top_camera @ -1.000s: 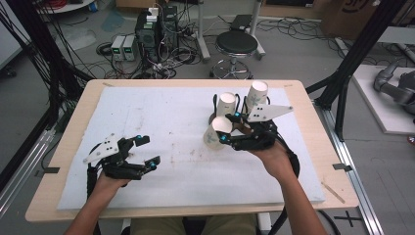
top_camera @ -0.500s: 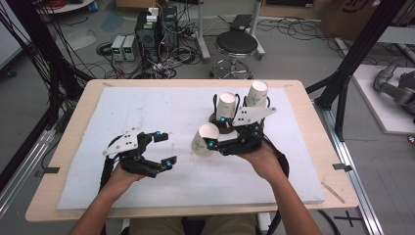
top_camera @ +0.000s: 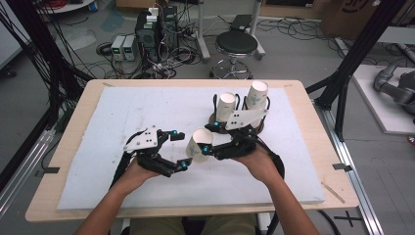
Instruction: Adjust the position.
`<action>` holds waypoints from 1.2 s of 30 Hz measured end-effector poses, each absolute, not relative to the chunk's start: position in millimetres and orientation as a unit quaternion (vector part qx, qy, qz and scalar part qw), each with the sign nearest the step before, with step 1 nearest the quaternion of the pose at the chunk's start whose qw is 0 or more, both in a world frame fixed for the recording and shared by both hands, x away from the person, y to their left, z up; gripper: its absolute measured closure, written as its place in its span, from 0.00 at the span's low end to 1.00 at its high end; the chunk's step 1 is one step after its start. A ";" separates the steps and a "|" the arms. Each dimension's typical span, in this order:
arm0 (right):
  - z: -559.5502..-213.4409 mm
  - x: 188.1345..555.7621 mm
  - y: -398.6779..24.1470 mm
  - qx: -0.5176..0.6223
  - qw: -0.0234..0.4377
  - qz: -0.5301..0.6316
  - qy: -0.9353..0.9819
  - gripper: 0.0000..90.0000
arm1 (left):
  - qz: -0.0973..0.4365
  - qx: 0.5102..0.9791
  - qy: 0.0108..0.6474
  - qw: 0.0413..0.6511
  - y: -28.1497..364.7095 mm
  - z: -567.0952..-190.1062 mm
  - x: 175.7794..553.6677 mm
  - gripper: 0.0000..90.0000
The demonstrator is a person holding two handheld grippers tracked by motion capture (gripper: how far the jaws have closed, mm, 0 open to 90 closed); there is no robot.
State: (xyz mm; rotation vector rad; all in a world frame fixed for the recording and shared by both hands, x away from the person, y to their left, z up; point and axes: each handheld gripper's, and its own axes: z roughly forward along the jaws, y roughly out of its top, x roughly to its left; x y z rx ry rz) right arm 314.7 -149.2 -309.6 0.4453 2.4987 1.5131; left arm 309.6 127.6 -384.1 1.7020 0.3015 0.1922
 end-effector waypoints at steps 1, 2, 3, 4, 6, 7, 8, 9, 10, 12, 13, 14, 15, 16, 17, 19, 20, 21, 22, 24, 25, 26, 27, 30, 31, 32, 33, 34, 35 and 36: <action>-309.9 314.2 -148.6 0.151 0.091 0.509 0.842 0.43 | 0.084 0.750 0.131 0.643 126.2 -384.2 310.3 0.15; -310.0 314.3 -148.3 0.148 0.092 0.508 0.844 0.43 | 0.085 0.752 0.130 0.641 124.7 -384.3 310.9 0.15; -310.0 314.0 -147.9 0.148 0.091 0.508 0.844 0.43 | 0.085 0.753 0.130 0.640 123.6 -384.5 311.3 0.15; -310.0 313.7 -147.3 0.150 0.090 0.510 0.842 0.43 | 0.086 0.755 0.130 0.636 122.2 -384.9 312.1 0.15; -309.8 313.3 -147.1 0.150 0.089 0.508 0.843 0.43 | 0.087 0.758 0.130 0.634 119.4 -385.8 312.9 0.15; -309.7 313.4 -147.1 0.149 0.089 0.508 0.844 0.43 | 0.088 0.759 0.129 0.632 118.4 -386.0 313.2 0.15; -309.7 313.5 -147.1 0.149 0.089 0.508 0.844 0.43 | 0.087 0.760 0.128 0.631 117.0 -386.2 313.5 0.15; -309.6 313.6 -147.1 0.147 0.088 0.508 0.844 0.43 | 0.088 0.760 0.128 0.631 115.9 -386.1 313.6 0.15; -309.5 313.7 -147.1 0.146 0.089 0.508 0.844 0.43 | 0.089 0.760 0.126 0.631 114.7 -385.8 313.7 0.15; -309.2 313.4 -146.7 0.148 0.087 0.510 0.843 0.43 | 0.091 0.761 0.123 0.631 112.6 -385.2 314.2 0.15; -309.1 313.5 -146.6 0.147 0.087 0.511 0.843 0.43 | 0.092 0.760 0.122 0.631 111.5 -385.3 314.2 0.15; -309.0 313.3 -146.6 0.145 0.086 0.511 0.843 0.43 | 0.096 0.761 0.123 0.630 110.3 -385.6 314.3 0.15; -308.7 313.0 -146.3 0.144 0.086 0.511 0.843 0.43 | 0.097 0.763 0.122 0.627 109.3 -386.1 314.6 0.15; -308.5 312.6 -146.1 0.145 0.086 0.511 0.843 0.43 | 0.097 0.764 0.123 0.626 108.1 -386.7 314.5 0.15; -308.2 312.3 -146.1 0.144 0.085 0.511 0.843 0.43 | 0.098 0.765 0.121 0.625 107.5 -387.0 314.8 0.15; -308.1 312.1 -146.1 0.142 0.085 0.512 0.843 0.43 | 0.097 0.766 0.121 0.624 106.1 -387.6 314.5 0.15; -308.0 311.8 -146.1 0.142 0.084 0.513 0.843 0.43 | 0.098 0.767 0.120 0.622 105.8 -387.4 314.6 0.15; -307.7 311.4 -146.2 0.142 0.083 0.515 0.842 0.43 | 0.097 0.767 0.120 0.623 105.3 -387.5 314.5 0.15; -307.5 311.1 -146.2 0.142 0.083 0.516 0.841 0.43 | 0.095 0.766 0.120 0.624 104.7 -387.8 314.3 0.15; -306.8 310.2 -146.0 0.140 0.082 0.517 0.841 0.43 | 0.093 0.769 0.118 0.621 103.9 -388.2 314.2 0.15; -306.4 309.9 -146.0 0.140 0.083 0.518 0.840 0.43 | 0.092 0.770 0.118 0.620 103.6 -388.5 314.1 0.15; -306.2 309.8 -146.1 0.139 0.082 0.518 0.840 0.43 | 0.093 0.771 0.118 0.619 103.2 -388.7 314.1 0.15; -305.7 309.2 -146.4 0.140 0.081 0.519 0.839 0.43 | 0.093 0.770 0.120 0.620 102.7 -388.9 313.8 0.15; -305.4 309.4 -147.4 0.140 0.081 0.524 0.836 0.43 | 0.093 0.770 0.122 0.619 102.9 -388.9 314.0 0.16; -305.4 309.3 -148.1 0.143 0.079 0.525 0.836 0.43 | 0.094 0.771 0.121 0.618 103.2 -388.9 314.1 0.17; -305.7 309.7 -148.4 0.143 0.080 0.525 0.835 0.43 | 0.095 0.772 0.121 0.617 103.4 -388.8 314.1 0.18; -306.1 309.7 -149.1 0.145 0.078 0.526 0.835 0.43 | 0.094 0.771 0.120 0.618 103.6 -388.7 314.0 0.20; -306.6 310.1 -149.8 0.145 0.078 0.527 0.834 0.43 | 0.097 0.772 0.119 0.617 103.8 -388.7 314.1 0.23; -307.3 310.3 -150.5 0.147 0.077 0.528 0.833 0.43 | 0.098 0.772 0.120 0.616 103.8 -388.7 314.0 0.23; -307.5 310.3 -150.8 0.149 0.076 0.528 0.832 0.43 | 0.098 0.773 0.119 0.615 103.8 -388.7 314.1 0.24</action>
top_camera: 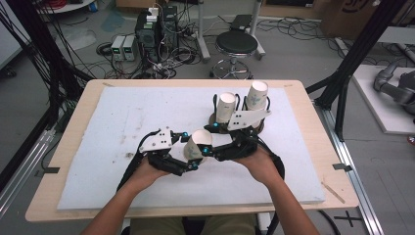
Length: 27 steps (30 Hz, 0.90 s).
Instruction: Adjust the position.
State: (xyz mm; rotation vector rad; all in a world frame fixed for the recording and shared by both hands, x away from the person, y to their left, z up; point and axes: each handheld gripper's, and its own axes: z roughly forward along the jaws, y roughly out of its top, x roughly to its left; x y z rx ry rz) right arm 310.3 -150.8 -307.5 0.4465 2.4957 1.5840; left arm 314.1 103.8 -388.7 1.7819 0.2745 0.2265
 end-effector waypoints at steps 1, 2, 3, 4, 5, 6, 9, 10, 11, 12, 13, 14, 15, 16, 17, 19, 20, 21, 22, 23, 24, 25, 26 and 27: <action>-308.1 310.7 -151.4 0.149 0.076 0.529 0.832 0.43 | 0.099 0.775 0.118 0.613 104.0 -388.8 314.0 0.26; -308.8 311.0 -151.7 0.149 0.076 0.528 0.832 0.43 | 0.100 0.776 0.116 0.612 104.1 -388.8 313.9 0.27; -309.3 310.9 -152.1 0.151 0.075 0.528 0.832 0.43 | 0.099 0.777 0.115 0.611 104.0 -388.7 313.6 0.29; -310.1 311.1 -152.2 0.152 0.073 0.530 0.831 0.43 | 0.101 0.778 0.111 0.610 104.2 -388.5 313.2 0.31; -310.8 311.3 -152.7 0.155 0.073 0.529 0.831 0.42 | 0.103 0.780 0.107 0.607 104.3 -388.3 312.7 0.35; -311.5 311.6 -153.0 0.158 0.070 0.530 0.831 0.42 | 0.100 0.781 0.108 0.607 104.5 -388.1 312.7 0.36; -313.8 312.0 -155.5 0.167 0.070 0.540 0.822 0.27 | 0.101 0.784 0.113 0.602 105.5 -387.9 312.4 0.37; -314.0 311.8 -155.9 0.170 0.071 0.542 0.820 0.23 | 0.100 0.788 0.112 0.598 106.1 -387.8 312.7 0.37; -314.0 311.8 -156.8 0.173 0.073 0.544 0.818 0.22 | 0.099 0.790 0.114 0.595 106.1 -387.9 312.4 0.38; -314.2 312.9 -157.5 0.163 0.075 0.550 0.816 0.22 | 0.098 0.791 0.114 0.593 106.0 -387.8 311.9 0.38; -313.5 311.4 -158.9 0.168 0.073 0.549 0.816 0.22 | 0.098 0.793 0.114 0.591 106.2 -387.7 311.4 0.38; -313.0 311.3 -159.8 0.165 0.075 0.549 0.816 0.22 | 0.098 0.795 0.114 0.588 106.4 -387.2 311.0 0.38; -312.6 311.2 -160.8 0.162 0.077 0.549 0.816 0.22 | 0.098 0.801 0.112 0.580 106.4 -386.2 310.7 0.38; -312.2 311.2 -161.7 0.159 0.078 0.547 0.818 0.22 | 0.100 0.807 0.111 0.571 106.1 -384.9 310.3 0.38; -312.0 311.6 -162.7 0.156 0.078 0.546 0.820 0.22 | 0.104 0.814 0.109 0.561 105.9 -383.0 309.8 0.38; -311.8 312.4 -164.5 0.148 0.078 0.540 0.825 0.22 | 0.102 0.825 0.108 0.545 105.3 -378.8 309.2 0.38; -311.8 313.0 -165.1 0.144 0.073 0.537 0.828 0.22 | 0.102 0.830 0.108 0.537 105.3 -376.5 309.3 0.38; -311.8 313.5 -165.2 0.135 0.071 0.533 0.832 0.22 | 0.101 0.836 0.109 0.529 104.7 -374.4 309.4 0.38; -311.5 313.5 -165.2 0.128 0.074 0.529 0.836 0.22 | 0.101 0.841 0.107 0.520 104.6 -372.3 309.8 0.38; -311.4 313.4 -164.8 0.120 0.070 0.523 0.841 0.22 | 0.099 0.847 0.105 0.511 104.5 -370.3 310.2 0.38; -311.4 313.7 -164.4 0.113 0.068 0.517 0.846 0.22 | 0.100 0.853 0.104 0.502 104.0 -368.3 310.6 0.38; -311.5 314.2 -163.6 0.106 0.070 0.513 0.849 0.22 | 0.099 0.858 0.103 0.493 103.3 -366.5 310.7 0.38; -311.4 314.9 -162.9 0.103 0.073 0.507 0.852 0.22 | 0.098 0.864 0.102 0.483 102.7 -364.8 311.0 0.39; -311.4 315.6 -162.0 0.099 0.076 0.502 0.856 0.22 | 0.095 0.868 0.102 0.476 101.8 -363.2 311.0 0.39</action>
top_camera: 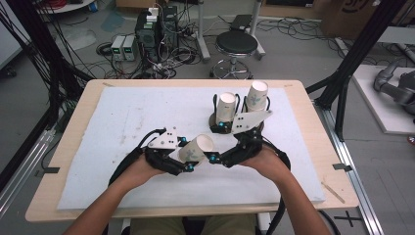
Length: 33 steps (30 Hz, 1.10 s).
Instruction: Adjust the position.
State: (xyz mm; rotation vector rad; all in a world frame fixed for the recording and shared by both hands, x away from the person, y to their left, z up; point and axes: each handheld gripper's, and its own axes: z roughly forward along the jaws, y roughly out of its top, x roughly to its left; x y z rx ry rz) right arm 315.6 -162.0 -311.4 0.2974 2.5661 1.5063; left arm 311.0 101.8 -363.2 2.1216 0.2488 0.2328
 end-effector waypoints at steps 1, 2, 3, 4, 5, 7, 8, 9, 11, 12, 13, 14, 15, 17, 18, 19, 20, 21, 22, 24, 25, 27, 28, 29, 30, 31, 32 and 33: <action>-311.2 316.6 -161.4 0.096 0.080 0.496 0.859 0.22 | 0.092 0.872 0.100 0.471 101.2 -361.9 311.2 0.39; -311.3 317.3 -160.8 0.093 0.078 0.491 0.863 0.22 | 0.090 0.879 0.097 0.459 100.2 -360.3 311.5 0.39; -311.3 318.9 -160.3 0.086 0.078 0.487 0.866 0.22 | 0.090 0.883 0.094 0.450 99.6 -359.2 311.7 0.39; -311.3 319.4 -160.0 0.082 0.080 0.484 0.867 0.22 | 0.088 0.888 0.091 0.443 98.8 -358.1 311.9 0.39; -311.4 319.9 -159.4 0.078 0.080 0.479 0.871 0.22 | 0.085 0.891 0.090 0.437 98.0 -357.4 312.1 0.39; -312.0 321.3 -158.0 0.070 0.078 0.468 0.877 0.22 | 0.080 0.897 0.088 0.427 96.7 -356.0 312.8 0.39; -312.6 321.9 -157.2 0.065 0.077 0.464 0.880 0.22 | 0.078 0.900 0.085 0.421 96.2 -355.0 313.3 0.39; -314.0 322.5 -155.8 0.060 0.074 0.457 0.884 0.22 | 0.076 0.900 0.086 0.420 95.7 -355.0 313.4 0.39; -315.9 322.8 -153.7 0.055 0.072 0.448 0.889 0.22 | 0.071 0.905 0.086 0.411 94.9 -354.3 313.6 0.40; -316.7 322.8 -152.6 0.051 0.074 0.444 0.892 0.22 | 0.070 0.907 0.083 0.407 94.4 -354.2 314.0 0.40; -317.5 322.7 -151.1 0.047 0.075 0.437 0.895 0.22 | 0.067 0.908 0.083 0.406 93.8 -354.4 313.9 0.40; -318.1 322.6 -149.4 0.042 0.076 0.433 0.897 0.22 | 0.066 0.909 0.082 0.403 93.1 -354.9 313.7 0.40; -318.8 322.4 -147.5 0.039 0.072 0.428 0.900 0.22 | 0.065 0.911 0.081 0.399 92.3 -355.2 313.6 0.40; -319.9 322.6 -143.3 0.026 0.069 0.416 0.906 0.22 | 0.062 0.915 0.076 0.392 90.6 -356.0 313.4 0.40; -320.8 322.9 -140.4 0.021 0.067 0.407 0.911 0.22 | 0.062 0.916 0.075 0.389 89.7 -356.5 313.1 0.40; -321.5 322.8 -138.1 0.017 0.064 0.399 0.914 0.22 | 0.060 0.918 0.074 0.385 89.1 -356.6 312.9 0.40; -322.0 323.2 -136.5 0.012 0.062 0.393 0.917 0.22 | 0.059 0.919 0.073 0.382 88.3 -357.0 312.8 0.40; -322.8 323.1 -134.1 0.008 0.062 0.385 0.921 0.22 | 0.059 0.920 0.072 0.381 87.4 -357.7 312.4 0.40; -323.5 322.6 -132.0 0.006 0.062 0.377 0.924 0.22 | 0.059 0.921 0.072 0.379 86.6 -358.3 312.0 0.40; -325.1 322.8 -128.5 -0.003 0.063 0.366 0.928 0.22 | 0.056 0.923 0.068 0.374 85.2 -359.4 312.0 0.40; -326.2 323.0 -126.8 -0.005 0.063 0.360 0.931 0.23 | 0.055 0.924 0.066 0.371 84.9 -359.5 312.1 0.40; -327.6 323.5 -125.0 -0.013 0.060 0.351 0.935 0.29 | 0.051 0.925 0.066 0.370 84.1 -360.8 311.8 0.40; -328.4 323.5 -124.4 -0.016 0.054 0.347 0.936 0.29 | 0.049 0.926 0.065 0.368 83.8 -361.0 311.8 0.40; -328.9 323.9 -123.7 -0.018 0.054 0.345 0.937 0.29 | 0.050 0.926 0.065 0.367 83.7 -361.2 311.7 0.40; -329.5 324.0 -123.1 -0.019 0.053 0.344 0.937 0.30 | 0.049 0.927 0.064 0.366 83.8 -361.1 311.9 0.40; -329.8 324.7 -122.6 -0.024 0.051 0.343 0.938 0.31 | 0.048 0.927 0.063 0.367 83.8 -361.0 311.9 0.40; -330.1 324.1 -122.3 -0.022 0.047 0.340 0.939 0.32 | 0.047 0.926 0.063 0.368 83.9 -361.0 312.0 0.40; -330.3 324.0 -122.2 -0.023 0.043 0.337 0.940 0.35 | 0.046 0.926 0.063 0.368 83.9 -361.1 311.9 0.40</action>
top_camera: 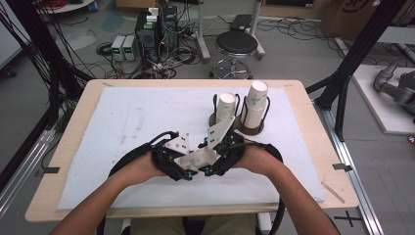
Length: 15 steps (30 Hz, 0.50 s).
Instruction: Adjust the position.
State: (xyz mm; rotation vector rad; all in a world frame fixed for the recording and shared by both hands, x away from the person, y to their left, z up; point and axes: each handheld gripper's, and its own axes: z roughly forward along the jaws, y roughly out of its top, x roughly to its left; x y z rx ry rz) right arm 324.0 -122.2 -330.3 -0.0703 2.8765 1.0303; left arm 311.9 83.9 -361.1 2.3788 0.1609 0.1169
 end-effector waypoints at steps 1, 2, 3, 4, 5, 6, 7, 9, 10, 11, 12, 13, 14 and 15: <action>-330.3 324.1 -122.2 -0.025 0.043 0.336 0.941 0.35 | 0.046 0.928 0.059 0.366 83.9 -361.1 312.1 0.40; -330.3 324.5 -122.4 -0.026 0.042 0.335 0.941 0.37 | 0.044 0.928 0.058 0.365 83.6 -361.5 311.8 0.40; -330.4 324.8 -122.8 -0.028 0.042 0.335 0.941 0.39 | 0.044 0.928 0.058 0.365 83.3 -361.8 311.5 0.40; -330.7 325.4 -123.1 -0.030 0.040 0.336 0.941 0.40 | 0.044 0.929 0.055 0.364 83.1 -361.9 311.7 0.40; -330.7 325.4 -123.6 -0.029 0.038 0.334 0.941 0.40 | 0.043 0.929 0.055 0.364 83.0 -362.1 311.7 0.40; -330.8 325.6 -123.8 -0.031 0.037 0.334 0.941 0.41 | 0.043 0.929 0.052 0.364 83.1 -362.2 311.8 0.40; -330.9 325.7 -124.0 -0.032 0.035 0.334 0.942 0.41 | 0.044 0.929 0.050 0.364 83.1 -362.2 311.8 0.40; -331.1 326.2 -124.7 -0.029 0.029 0.333 0.942 0.42 | 0.039 0.928 0.049 0.367 83.1 -362.5 311.9 0.40; -331.3 326.6 -125.3 -0.026 0.026 0.335 0.942 0.42 | 0.038 0.928 0.049 0.368 83.1 -362.5 311.9 0.40; -331.0 326.9 -125.7 -0.027 0.024 0.336 0.941 0.42 | 0.037 0.928 0.047 0.369 83.2 -362.3 312.1 0.40; -330.8 327.2 -126.2 -0.026 0.021 0.336 0.941 0.42 | 0.034 0.926 0.047 0.372 83.2 -362.5 312.0 0.40; -330.5 326.7 -126.8 -0.023 0.018 0.337 0.941 0.42 | 0.031 0.926 0.044 0.374 83.3 -362.6 312.1 0.40; -330.2 326.4 -127.3 -0.023 0.017 0.339 0.940 0.42 | 0.031 0.924 0.042 0.378 83.2 -362.9 311.8 0.39; -329.9 326.1 -128.0 -0.025 0.016 0.340 0.940 0.42 | 0.030 0.923 0.042 0.380 83.3 -363.1 311.5 0.38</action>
